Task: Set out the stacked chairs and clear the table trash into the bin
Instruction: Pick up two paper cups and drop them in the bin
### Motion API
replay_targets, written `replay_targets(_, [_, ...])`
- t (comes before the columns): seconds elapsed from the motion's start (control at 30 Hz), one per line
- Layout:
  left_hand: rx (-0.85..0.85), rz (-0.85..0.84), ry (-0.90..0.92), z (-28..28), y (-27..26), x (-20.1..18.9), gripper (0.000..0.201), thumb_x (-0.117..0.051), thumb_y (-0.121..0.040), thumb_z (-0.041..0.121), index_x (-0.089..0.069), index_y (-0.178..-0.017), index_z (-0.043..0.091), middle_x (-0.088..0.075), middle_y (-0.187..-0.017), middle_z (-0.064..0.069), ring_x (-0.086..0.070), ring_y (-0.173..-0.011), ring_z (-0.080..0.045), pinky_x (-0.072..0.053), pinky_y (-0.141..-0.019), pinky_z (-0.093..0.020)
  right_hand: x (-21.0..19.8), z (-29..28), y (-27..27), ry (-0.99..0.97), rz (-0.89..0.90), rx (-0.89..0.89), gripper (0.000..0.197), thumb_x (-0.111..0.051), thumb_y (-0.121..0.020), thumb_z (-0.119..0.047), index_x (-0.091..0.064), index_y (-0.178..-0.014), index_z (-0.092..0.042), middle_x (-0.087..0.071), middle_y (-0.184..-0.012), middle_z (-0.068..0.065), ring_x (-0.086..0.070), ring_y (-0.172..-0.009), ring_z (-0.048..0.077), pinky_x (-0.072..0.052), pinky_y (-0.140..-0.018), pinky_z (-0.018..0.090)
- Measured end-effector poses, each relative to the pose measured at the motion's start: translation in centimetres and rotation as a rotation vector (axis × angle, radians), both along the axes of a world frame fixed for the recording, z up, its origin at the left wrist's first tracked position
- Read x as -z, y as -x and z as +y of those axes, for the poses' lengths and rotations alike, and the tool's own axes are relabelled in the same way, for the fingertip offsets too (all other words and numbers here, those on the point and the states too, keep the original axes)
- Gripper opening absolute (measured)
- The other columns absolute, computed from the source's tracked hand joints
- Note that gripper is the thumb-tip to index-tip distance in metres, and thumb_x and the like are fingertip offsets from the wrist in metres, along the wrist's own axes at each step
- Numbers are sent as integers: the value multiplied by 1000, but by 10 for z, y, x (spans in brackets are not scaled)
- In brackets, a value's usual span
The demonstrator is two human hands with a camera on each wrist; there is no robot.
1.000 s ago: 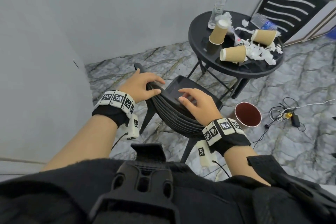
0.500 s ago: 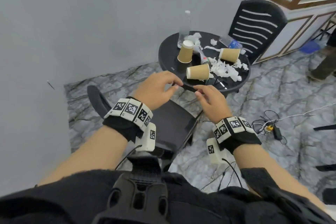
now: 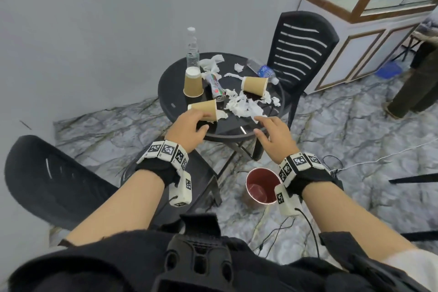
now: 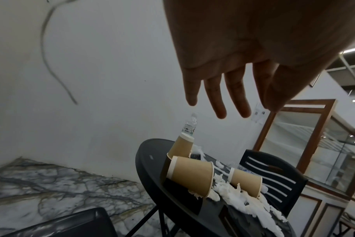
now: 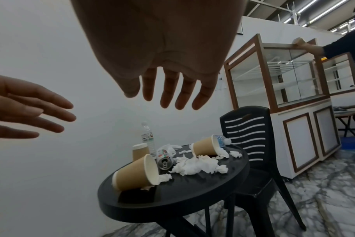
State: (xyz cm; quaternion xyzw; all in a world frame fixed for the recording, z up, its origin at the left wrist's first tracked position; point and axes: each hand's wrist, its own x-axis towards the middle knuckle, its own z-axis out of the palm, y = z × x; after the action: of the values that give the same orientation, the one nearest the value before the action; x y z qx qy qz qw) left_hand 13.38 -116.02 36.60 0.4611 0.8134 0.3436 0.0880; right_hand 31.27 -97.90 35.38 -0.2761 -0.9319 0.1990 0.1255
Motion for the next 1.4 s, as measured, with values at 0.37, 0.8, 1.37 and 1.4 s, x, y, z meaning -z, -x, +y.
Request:
replay_targets(0.37, [-62, -21, 129, 92, 67, 48, 55, -68, -82, 33, -47, -132, 25, -49, -134, -4, -40, -127, -26, -28, -108, -39, 18, 108, 66, 33, -49, 58, 56, -55, -90, -37, -37, -141, -25, -43, -135, 9, -41, -119, 34, -36, -100, 44])
replay_targets(0.8, [107, -57, 635, 168, 139, 79, 101, -77, -61, 56, -21, -143, 42, -32, -146, 6, -26, -139, -21, -4, -109, -68, 45, 218, 180, 9, -236, 65, 64, -59, -86, -40, -30, -142, -33, -36, -145, 3, -32, -130, 33, -37, -99, 52])
replay_targets(1.37, [59, -330, 567, 167, 166, 104, 87, -82, -65, 31, -38, -139, 31, -49, -132, 4, -45, -121, -15, -33, -106, -31, 105, 289, 222, -89, -445, 52, 75, -70, -78, -32, -29, -140, -35, -33, -146, 4, -28, -133, 33, -31, -104, 54])
replay_targets(1.4, [43, -347, 539, 166, 166, 105, 86, -83, -65, 31, -38, -138, 31, -50, -131, 6, -45, -120, -13, -33, -106, -31, 107, 289, 221, -89, -434, 48, 74, -70, -78, -32, -29, -140, -35, -35, -144, 4, -30, -130, 33, -32, -103, 54])
